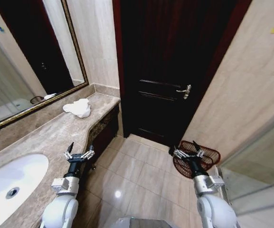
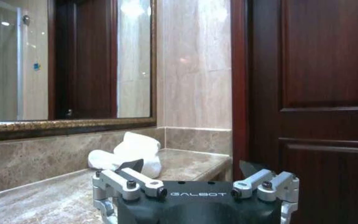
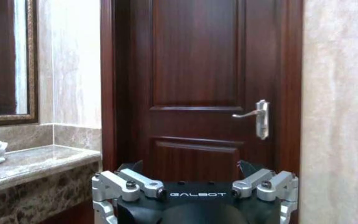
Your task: Discard the used towel into the hamper.
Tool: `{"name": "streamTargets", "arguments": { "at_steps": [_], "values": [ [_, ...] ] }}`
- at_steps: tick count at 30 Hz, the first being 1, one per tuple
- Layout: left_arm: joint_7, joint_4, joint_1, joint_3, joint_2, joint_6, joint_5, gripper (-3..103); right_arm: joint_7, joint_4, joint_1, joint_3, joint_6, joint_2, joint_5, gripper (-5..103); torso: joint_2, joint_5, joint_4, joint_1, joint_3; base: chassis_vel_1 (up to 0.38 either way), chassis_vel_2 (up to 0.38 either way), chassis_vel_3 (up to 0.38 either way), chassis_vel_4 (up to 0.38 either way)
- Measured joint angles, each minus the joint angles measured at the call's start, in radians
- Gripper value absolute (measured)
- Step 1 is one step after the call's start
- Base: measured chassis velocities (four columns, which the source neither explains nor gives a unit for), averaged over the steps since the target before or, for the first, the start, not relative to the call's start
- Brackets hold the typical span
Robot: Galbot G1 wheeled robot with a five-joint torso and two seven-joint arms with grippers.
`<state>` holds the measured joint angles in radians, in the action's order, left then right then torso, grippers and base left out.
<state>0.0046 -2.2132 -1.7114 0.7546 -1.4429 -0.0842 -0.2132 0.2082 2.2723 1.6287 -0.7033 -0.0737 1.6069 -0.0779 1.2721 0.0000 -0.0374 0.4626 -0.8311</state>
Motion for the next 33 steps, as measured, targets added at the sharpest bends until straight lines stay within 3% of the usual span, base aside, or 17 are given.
{"name": "streamTargets", "arguments": {
  "at_steps": [20,33],
  "values": [
    [0.001,0.011,-0.001,0.0,-0.001,-0.006,0.0,100,-0.003,-0.012,-0.011,0.014,0.003,0.001,0.013,100,0.0,-0.0001,0.0001,0.001,0.0,-0.136,0.214,0.219,-0.134],
    [0.001,0.029,0.0,0.003,0.001,-0.029,-0.005,100,-0.036,-0.014,-0.016,0.03,0.001,0.001,0.012,100,0.0,0.0,-0.0001,0.0,0.0,0.083,0.058,0.059,0.084]
  ]
}}
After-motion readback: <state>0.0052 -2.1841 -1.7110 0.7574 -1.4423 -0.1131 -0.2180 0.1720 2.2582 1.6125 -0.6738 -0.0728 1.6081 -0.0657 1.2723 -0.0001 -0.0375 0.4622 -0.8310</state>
